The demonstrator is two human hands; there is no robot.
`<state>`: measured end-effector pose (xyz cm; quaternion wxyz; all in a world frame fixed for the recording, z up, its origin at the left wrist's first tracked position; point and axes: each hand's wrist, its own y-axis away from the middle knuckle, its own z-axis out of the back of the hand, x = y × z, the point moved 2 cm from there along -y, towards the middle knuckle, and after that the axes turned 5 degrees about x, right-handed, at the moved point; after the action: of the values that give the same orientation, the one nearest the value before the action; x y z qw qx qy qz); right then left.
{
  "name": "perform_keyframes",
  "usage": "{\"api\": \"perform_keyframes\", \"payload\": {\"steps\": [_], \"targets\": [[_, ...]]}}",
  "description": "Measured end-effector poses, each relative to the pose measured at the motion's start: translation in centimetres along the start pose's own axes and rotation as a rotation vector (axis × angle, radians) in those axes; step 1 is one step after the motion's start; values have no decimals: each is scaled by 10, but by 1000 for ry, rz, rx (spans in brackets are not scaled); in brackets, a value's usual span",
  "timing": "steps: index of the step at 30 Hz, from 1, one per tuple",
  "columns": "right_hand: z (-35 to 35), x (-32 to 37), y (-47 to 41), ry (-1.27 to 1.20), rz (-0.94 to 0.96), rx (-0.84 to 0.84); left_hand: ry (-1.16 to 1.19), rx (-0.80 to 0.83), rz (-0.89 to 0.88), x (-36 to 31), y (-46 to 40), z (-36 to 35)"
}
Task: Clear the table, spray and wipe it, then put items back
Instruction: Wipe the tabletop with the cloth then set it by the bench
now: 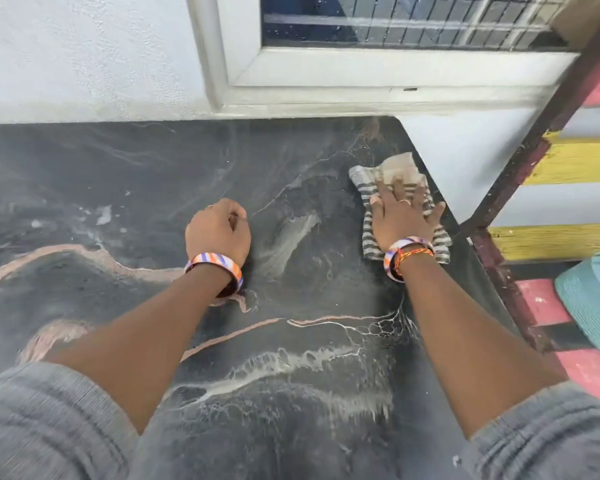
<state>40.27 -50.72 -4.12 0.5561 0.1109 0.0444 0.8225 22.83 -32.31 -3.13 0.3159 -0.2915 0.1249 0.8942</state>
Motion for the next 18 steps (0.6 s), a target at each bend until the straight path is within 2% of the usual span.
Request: {"api": "perform_keyframes", "payload": {"steps": [4,7,9,11,14,18], "targets": [[-19,85,27,26,260,11,-51,2,-88,19,28,21],[-32,140,63,42,494,10,-82,-61,-17,35,36,41],[-38,153,84,63,609,22,-110,-74,27,40,40,49],[-39,142,96,80,645,39,-129,-62,19,41,48,53],[-36,103,100,18,500,33,-139,-3,-61,34,58,47],[-25,25,101,16,95,27,-126,91,-184,18,72,36]]}}
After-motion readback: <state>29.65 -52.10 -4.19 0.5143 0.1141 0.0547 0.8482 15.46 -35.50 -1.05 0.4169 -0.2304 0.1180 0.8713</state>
